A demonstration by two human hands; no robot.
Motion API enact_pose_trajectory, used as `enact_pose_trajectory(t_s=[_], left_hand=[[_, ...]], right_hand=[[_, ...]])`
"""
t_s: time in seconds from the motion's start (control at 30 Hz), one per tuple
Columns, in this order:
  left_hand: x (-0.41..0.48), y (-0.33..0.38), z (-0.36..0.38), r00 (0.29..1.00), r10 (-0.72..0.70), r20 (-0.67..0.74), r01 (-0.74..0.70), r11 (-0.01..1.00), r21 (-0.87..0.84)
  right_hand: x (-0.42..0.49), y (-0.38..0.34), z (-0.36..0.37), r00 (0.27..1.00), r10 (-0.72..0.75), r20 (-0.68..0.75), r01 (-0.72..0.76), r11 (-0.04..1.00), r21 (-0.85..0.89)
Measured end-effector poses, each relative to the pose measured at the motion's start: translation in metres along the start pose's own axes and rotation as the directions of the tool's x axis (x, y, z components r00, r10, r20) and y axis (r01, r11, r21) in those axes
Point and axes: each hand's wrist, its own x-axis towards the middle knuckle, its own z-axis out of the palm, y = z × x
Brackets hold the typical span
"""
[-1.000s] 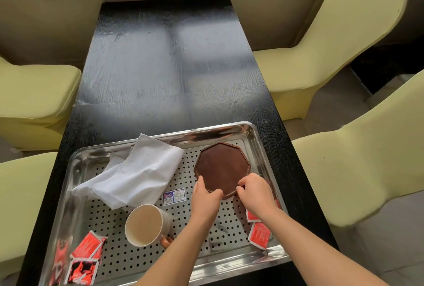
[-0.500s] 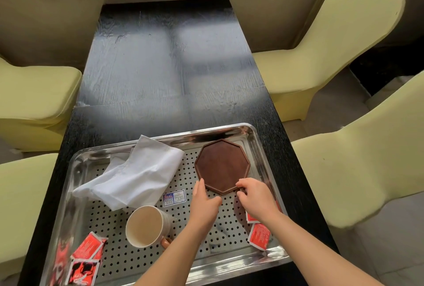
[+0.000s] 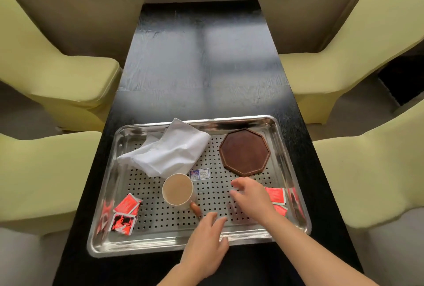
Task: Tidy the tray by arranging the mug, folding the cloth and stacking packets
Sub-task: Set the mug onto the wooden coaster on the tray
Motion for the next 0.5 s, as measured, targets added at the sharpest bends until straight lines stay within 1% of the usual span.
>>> enact_pose_trajectory(t_s=[0.1, 0.2, 0.27, 0.37, 0.43, 0.5], left_hand=[[-0.028, -0.027, -0.002, 0.998, -0.010, -0.058, 0.018, 0.990, 0.140], [-0.045, -0.053, -0.008, 0.987, -0.077, -0.143, 0.107, 0.971, 0.212], [-0.052, -0.070, -0.011, 0.969, -0.147, -0.199, 0.195, 0.950, 0.245], [-0.056, -0.087, -0.013, 0.942, -0.250, -0.223, 0.309, 0.906, 0.290], [-0.056, -0.094, -0.014, 0.929, -0.289, -0.231, 0.347, 0.897, 0.272], [-0.053, -0.099, -0.015, 0.917, -0.314, -0.247, 0.370, 0.900, 0.229]], right_hand=[[-0.018, -0.026, 0.019, 0.998, -0.040, 0.056, 0.036, 0.996, 0.081], [-0.034, -0.049, 0.037, 0.988, -0.080, 0.132, 0.060, 0.987, 0.148], [-0.039, -0.060, 0.050, 0.985, -0.089, 0.146, 0.071, 0.990, 0.124], [-0.039, -0.068, 0.065, 0.990, -0.077, 0.121, 0.074, 0.997, 0.033], [-0.037, -0.072, 0.071, 0.992, -0.048, 0.119, 0.049, 0.999, -0.005], [-0.036, -0.073, 0.075, 0.994, -0.029, 0.108, 0.029, 1.000, 0.001]])
